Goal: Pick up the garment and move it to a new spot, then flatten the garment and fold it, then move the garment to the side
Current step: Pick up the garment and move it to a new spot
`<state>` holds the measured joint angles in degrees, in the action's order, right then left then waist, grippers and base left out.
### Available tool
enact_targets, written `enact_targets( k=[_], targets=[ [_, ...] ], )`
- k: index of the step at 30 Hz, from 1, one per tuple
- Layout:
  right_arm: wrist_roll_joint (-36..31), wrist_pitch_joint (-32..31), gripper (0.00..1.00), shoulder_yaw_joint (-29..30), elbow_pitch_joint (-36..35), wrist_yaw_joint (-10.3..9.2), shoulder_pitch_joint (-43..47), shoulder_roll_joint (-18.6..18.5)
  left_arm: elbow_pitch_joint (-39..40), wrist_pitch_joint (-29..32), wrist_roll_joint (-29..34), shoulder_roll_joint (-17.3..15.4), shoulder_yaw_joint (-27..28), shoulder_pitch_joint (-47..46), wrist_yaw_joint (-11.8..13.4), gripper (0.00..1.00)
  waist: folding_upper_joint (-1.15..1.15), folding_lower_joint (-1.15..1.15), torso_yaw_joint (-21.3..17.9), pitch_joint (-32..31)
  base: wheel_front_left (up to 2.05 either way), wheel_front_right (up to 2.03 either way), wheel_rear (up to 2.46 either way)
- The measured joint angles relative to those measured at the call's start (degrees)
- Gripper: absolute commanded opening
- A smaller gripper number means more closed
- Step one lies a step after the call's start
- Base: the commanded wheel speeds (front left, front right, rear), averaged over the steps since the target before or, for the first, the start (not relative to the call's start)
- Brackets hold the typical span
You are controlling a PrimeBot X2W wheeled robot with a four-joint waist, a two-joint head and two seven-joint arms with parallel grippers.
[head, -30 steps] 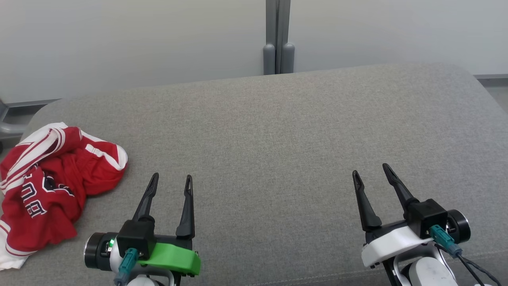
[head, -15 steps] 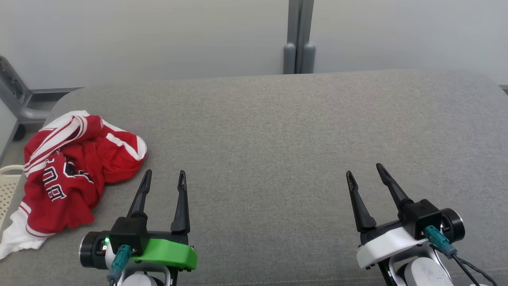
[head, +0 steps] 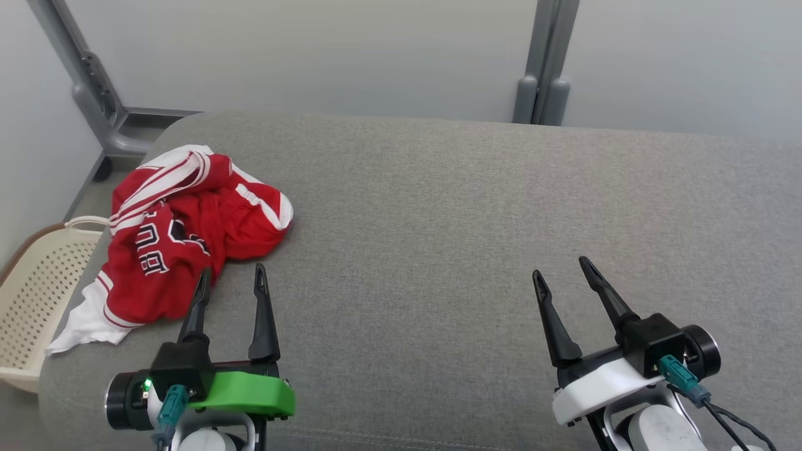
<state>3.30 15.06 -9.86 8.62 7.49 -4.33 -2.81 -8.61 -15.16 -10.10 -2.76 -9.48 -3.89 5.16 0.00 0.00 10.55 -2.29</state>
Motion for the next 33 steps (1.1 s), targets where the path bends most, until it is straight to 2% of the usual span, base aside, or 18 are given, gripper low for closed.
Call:
enact_targets(
  k=[6, 18, 27, 33],
  targets=[
    [0.2, 0.0, 1.0, -0.7, -0.1, 0.0, 0.1, 0.0, 0.6, 0.0, -0.9, 0.0, 0.9, 0.0, 0.8, 1.0, 0.0, 0.0, 3.5, -0.1, 0.0, 0.0, 0.0],
    [0.2, 0.0, 1.0, -1.0, -0.7, 0.0, 0.7, 0.0, -0.1, 0.0, -1.8, 0.0, 2.0, 0.3, 2.4, 1.0, 0.0, 0.0, 7.8, -0.3, 0.0, 0.0, 0.0],
    [0.1, 0.0, 1.0, -1.9, -0.6, 0.0, 0.9, 0.0, -3.0, 0.0, -6.0, 0.0, 3.4, 0.5, 3.4, 1.0, 0.0, 0.0, 8.1, 0.2, 0.0, 0.0, 0.0],
    [0.1, 0.0, 1.0, -2.4, -0.7, 0.0, 1.0, -1.0, -6.4, 0.0, -10.0, 0.0, 4.3, -3.9, 3.7, 1.0, 0.0, 0.0, 7.9, 1.9, 0.0, 0.0, 0.0]
  ],
)
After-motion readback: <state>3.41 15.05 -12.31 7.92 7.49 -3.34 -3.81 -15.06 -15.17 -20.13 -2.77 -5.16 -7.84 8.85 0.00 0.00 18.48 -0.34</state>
